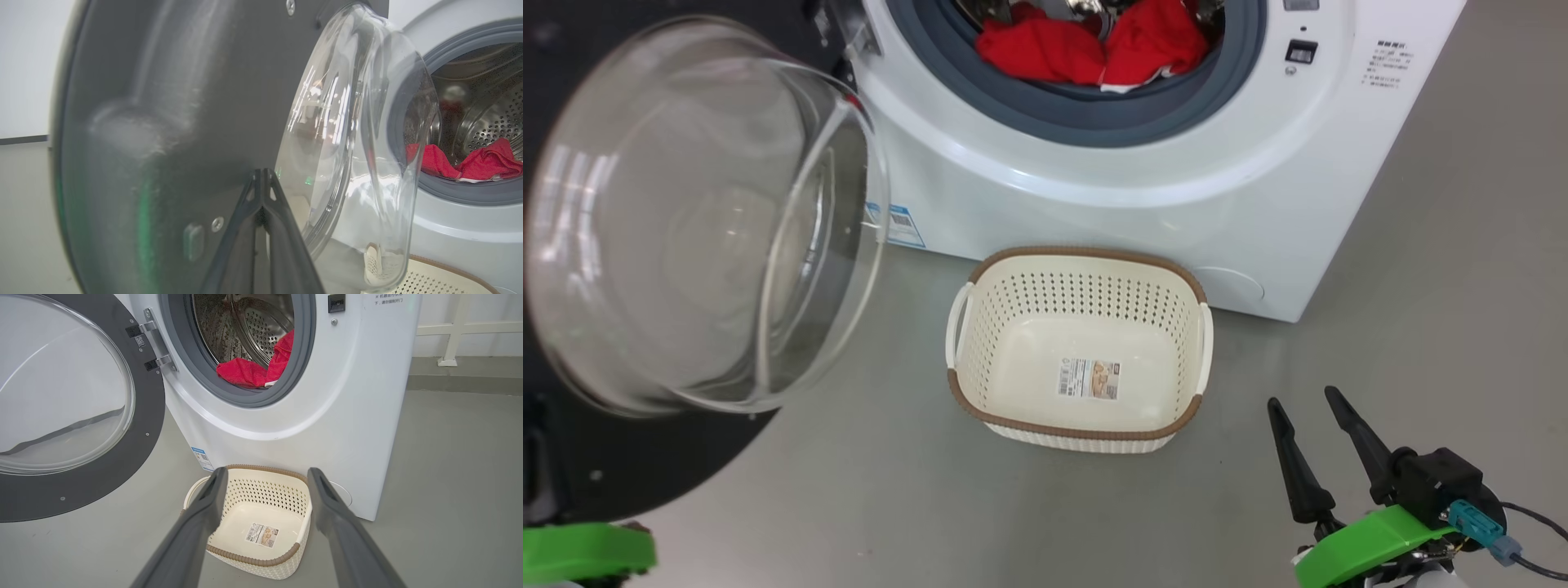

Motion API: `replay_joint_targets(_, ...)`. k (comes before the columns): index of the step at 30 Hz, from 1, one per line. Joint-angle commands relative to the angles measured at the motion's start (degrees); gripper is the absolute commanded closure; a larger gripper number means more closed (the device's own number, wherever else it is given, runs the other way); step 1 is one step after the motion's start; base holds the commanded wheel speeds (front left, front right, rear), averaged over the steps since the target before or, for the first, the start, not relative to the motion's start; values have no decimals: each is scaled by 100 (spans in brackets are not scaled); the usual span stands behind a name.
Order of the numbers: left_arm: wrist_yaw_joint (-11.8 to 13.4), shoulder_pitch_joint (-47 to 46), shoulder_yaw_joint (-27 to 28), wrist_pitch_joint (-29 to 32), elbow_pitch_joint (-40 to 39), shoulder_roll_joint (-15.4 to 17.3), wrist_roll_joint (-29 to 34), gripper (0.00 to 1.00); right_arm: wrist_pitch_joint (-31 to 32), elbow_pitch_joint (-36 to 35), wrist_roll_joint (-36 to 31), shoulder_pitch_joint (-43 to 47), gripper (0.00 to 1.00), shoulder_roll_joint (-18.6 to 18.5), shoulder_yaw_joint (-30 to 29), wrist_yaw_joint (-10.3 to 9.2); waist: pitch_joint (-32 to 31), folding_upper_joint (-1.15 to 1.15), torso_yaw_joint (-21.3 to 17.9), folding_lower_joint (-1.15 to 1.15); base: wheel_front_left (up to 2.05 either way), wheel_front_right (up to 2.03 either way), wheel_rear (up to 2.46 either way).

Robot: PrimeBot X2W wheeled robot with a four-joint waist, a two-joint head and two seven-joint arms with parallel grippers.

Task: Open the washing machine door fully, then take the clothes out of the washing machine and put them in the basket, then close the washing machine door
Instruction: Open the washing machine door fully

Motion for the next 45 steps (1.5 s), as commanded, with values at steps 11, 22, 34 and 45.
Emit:
replay_joint_targets(11,-25,-902,1056,-29,581,612,175,100,-52,-142,-209,-380,0,-6,157,43,423,0,-115,0,0,0,0)
replay_joint_targets(22,-38,-1226,1310,-29,1059,910,153,100,-52,-108,-232,-493,0,-6,232,43,496,0,-161,0,0,0,0)
replay_joint_targets(34,-39,-845,888,-29,1013,818,21,100,-52,-91,-102,-392,0,-6,295,43,120,0,-142,0,0,0,0)
replay_joint_targets(45,-39,50,343,-29,356,436,-152,100,-52,-138,100,-172,0,-6,293,43,-355,0,-230,0,0,0,0)
